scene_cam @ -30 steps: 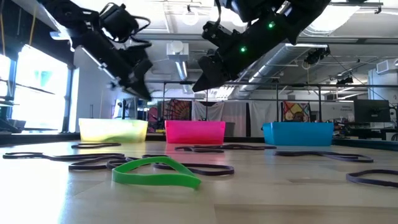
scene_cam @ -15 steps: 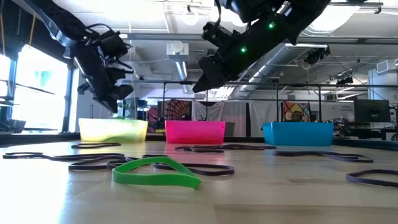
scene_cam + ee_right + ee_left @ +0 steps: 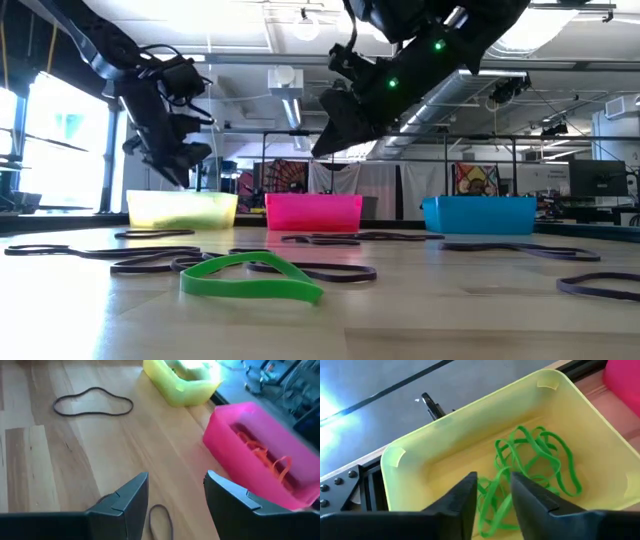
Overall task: Sort rubber bands into baskets
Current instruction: Put the green rubber band into the yellow bin
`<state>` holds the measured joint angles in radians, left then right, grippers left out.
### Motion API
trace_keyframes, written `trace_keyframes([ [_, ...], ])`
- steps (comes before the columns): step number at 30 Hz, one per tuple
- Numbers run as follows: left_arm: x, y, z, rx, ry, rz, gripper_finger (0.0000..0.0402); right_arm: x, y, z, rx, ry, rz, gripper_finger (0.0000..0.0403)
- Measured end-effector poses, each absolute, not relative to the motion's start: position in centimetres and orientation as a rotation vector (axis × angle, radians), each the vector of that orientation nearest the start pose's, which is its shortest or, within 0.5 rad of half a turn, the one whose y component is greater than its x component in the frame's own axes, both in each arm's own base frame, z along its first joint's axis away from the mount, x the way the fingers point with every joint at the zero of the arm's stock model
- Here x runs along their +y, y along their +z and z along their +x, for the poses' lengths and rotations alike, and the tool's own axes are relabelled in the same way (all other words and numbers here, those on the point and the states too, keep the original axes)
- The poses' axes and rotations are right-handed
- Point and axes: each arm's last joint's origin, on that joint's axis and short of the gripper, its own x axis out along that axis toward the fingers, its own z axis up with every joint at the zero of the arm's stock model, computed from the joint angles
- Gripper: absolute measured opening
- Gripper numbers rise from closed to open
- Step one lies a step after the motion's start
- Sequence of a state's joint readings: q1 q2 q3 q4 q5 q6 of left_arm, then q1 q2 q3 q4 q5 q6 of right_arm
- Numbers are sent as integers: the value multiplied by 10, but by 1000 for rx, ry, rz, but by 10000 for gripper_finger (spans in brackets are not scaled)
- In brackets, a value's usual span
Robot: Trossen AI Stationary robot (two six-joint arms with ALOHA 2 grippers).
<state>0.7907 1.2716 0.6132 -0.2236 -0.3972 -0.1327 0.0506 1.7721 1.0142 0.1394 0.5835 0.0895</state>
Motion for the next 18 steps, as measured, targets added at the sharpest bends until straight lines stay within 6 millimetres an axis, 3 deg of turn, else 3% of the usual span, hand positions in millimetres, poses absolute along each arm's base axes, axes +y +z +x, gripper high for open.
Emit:
trace_keyframes([
  [5, 166, 181, 164, 853, 1140, -234, 146, 2, 182, 362, 622, -524, -60, 181],
  [11, 148, 184, 180, 848, 1101, -138, 154, 14, 203, 338, 735, -409, 69, 181],
  [18, 117, 192, 206, 758, 937, -53, 154, 56, 203, 297, 1088, -186, 282, 181],
])
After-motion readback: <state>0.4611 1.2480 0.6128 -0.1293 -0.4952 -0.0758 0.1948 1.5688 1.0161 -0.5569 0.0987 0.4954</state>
